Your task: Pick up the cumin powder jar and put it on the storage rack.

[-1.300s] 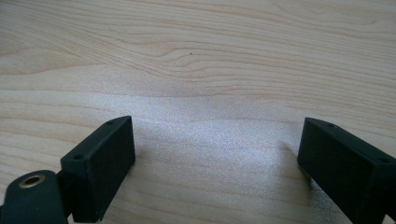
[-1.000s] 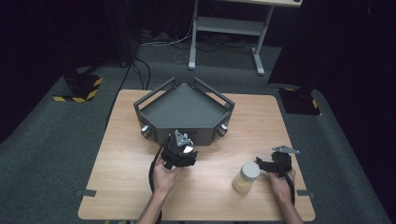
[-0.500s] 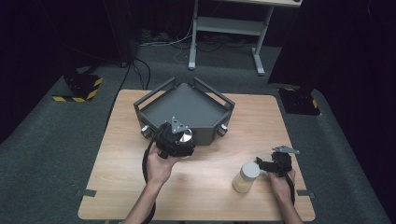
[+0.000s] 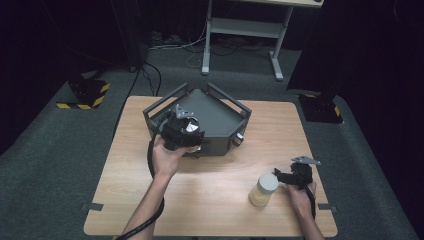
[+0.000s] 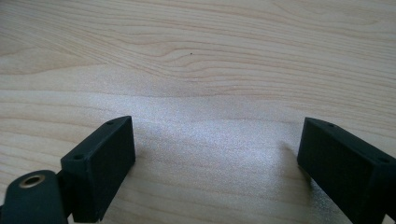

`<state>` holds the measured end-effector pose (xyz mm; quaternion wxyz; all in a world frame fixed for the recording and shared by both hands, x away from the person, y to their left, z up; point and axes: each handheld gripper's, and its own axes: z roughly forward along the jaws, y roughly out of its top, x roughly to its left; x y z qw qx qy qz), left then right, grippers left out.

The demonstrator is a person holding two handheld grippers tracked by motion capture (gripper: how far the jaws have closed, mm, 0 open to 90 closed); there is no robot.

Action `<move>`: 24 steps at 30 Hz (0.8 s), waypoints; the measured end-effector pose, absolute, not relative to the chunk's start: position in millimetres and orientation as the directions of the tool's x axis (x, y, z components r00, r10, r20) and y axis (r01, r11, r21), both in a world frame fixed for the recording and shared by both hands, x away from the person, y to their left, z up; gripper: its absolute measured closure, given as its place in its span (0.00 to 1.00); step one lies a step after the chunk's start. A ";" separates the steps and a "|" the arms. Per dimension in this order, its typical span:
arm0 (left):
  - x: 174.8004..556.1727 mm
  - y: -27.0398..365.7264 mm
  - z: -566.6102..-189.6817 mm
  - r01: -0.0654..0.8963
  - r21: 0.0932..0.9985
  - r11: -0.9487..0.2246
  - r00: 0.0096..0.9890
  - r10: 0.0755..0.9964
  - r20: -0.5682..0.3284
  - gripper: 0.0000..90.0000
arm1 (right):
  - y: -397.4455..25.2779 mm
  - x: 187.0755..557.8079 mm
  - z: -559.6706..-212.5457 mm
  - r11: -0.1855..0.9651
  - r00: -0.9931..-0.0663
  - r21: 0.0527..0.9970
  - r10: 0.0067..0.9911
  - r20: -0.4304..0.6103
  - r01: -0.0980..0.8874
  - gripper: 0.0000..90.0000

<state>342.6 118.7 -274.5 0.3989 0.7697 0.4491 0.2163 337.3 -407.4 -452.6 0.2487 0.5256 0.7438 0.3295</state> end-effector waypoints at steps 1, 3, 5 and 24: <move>345.4 118.9 -274.0 0.520 0.810 -0.273 0.497 0.867 -0.027 0.36 | -407.4 337.3 -452.5 0.230 -0.324 0.751 0.946 -0.024 0.618 0.12; 352.3 118.1 -272.6 0.526 0.809 -0.262 0.481 0.876 -0.029 0.36 | -407.4 337.3 -452.6 0.231 -0.324 0.752 0.946 -0.024 0.618 0.12; 355.5 117.5 -272.0 0.528 0.809 -0.259 0.474 0.880 -0.028 0.36 | -407.5 337.3 -452.6 0.232 -0.325 0.752 0.945 -0.025 0.617 0.12; 404.4 102.8 -284.6 0.583 0.791 -0.186 0.308 0.951 -0.004 0.36 | -407.6 337.2 -452.8 0.231 -0.325 0.753 0.945 -0.024 0.617 0.12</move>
